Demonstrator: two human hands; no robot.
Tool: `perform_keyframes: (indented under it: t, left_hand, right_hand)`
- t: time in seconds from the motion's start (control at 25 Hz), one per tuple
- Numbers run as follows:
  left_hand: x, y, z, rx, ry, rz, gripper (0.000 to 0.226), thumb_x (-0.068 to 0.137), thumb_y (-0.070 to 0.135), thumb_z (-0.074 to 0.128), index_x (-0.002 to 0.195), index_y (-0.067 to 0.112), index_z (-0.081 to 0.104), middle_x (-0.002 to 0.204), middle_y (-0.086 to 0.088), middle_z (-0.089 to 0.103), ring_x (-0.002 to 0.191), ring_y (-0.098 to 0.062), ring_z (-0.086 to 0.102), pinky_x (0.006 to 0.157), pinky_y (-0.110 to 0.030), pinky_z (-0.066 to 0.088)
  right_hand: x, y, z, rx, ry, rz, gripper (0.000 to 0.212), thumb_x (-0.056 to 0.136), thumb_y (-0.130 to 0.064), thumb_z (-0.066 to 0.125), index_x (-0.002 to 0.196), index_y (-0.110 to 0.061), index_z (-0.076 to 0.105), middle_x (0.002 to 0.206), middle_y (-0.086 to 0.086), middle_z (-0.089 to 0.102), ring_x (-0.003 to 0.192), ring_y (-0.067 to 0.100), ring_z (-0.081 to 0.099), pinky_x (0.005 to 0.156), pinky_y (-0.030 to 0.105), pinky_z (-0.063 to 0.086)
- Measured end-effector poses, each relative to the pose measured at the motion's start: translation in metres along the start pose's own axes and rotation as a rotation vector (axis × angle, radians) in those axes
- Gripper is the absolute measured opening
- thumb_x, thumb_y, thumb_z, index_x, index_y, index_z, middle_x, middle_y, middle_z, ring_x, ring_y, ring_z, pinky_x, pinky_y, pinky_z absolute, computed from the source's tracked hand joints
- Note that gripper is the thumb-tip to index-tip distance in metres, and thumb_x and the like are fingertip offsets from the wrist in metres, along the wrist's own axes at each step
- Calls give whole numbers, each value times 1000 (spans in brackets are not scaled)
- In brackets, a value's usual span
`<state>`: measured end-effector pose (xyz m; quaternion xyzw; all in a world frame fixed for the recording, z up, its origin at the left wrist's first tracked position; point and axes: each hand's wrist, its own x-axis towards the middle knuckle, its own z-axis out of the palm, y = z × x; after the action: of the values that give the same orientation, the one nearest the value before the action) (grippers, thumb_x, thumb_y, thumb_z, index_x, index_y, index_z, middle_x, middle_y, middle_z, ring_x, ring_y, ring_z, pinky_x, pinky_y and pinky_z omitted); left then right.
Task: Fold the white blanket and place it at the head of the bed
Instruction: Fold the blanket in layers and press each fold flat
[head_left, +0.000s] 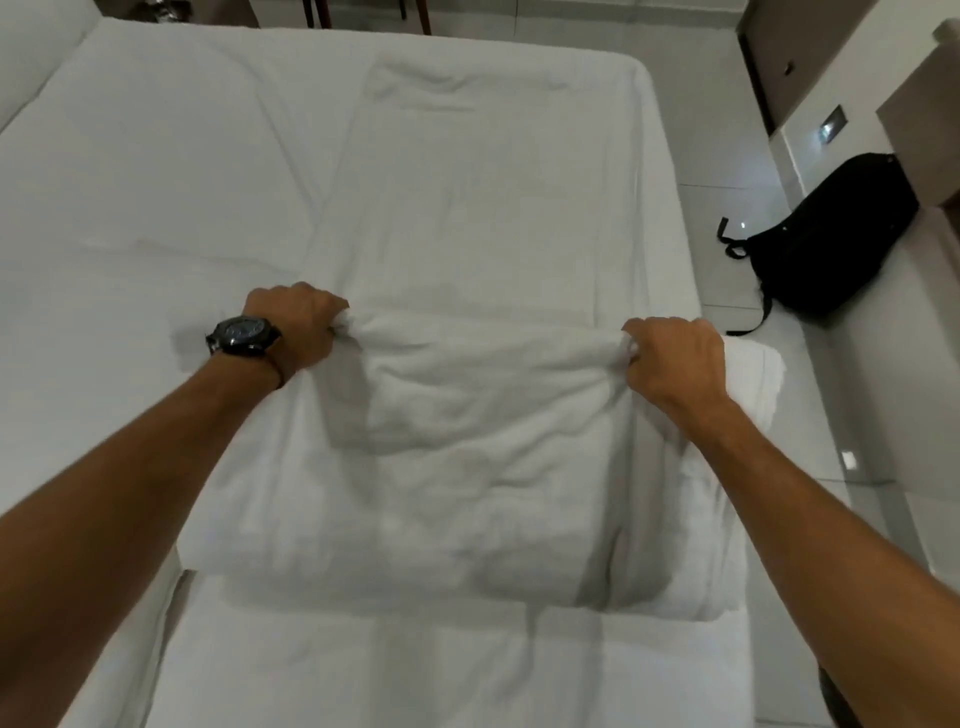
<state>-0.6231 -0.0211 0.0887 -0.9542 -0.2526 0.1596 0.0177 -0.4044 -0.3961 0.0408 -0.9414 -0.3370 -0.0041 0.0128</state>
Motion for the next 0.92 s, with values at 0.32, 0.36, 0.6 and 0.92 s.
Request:
perform_keyframes:
  t: [0.32,0.36,0.6,0.92]
  left_hand:
    - [108,24,64,-81,284,-31,53,99,11,47,152,13,45,159,-14,45,148,-37,37,125,-60,20]
    - [103,32,82,-134,214,1,55,104,19,42,158,12,36,166,-13,35,154,-34,28,127,-57,17]
    - [20,56,185,-198,-118,162,80,104,67,13,167,19,1,175,-2,-5,162,-24,-4,131,-50,1]
    - [-129,18,245,-72,-16,323,93,98,73,38,167,16,10,175,-8,5,162,-29,7,130,-54,11]
  right_hand:
    - [116,-15,60,4,224,0,51,81,12,63,126,-10,74,114,16,78,105,43,70,98,53,49]
    - [107,-20,73,55,204,-36,52,81,10,62,127,-10,75,118,16,79,109,43,72,102,53,50]
    - [-2,-49,150,135,-160,-127,63,107,-50,31,150,-13,59,159,17,57,146,36,53,121,57,38]
    - [-154,-55,139,67,-263,-179,100,99,-87,15,173,-19,18,180,12,16,167,31,15,134,60,11]
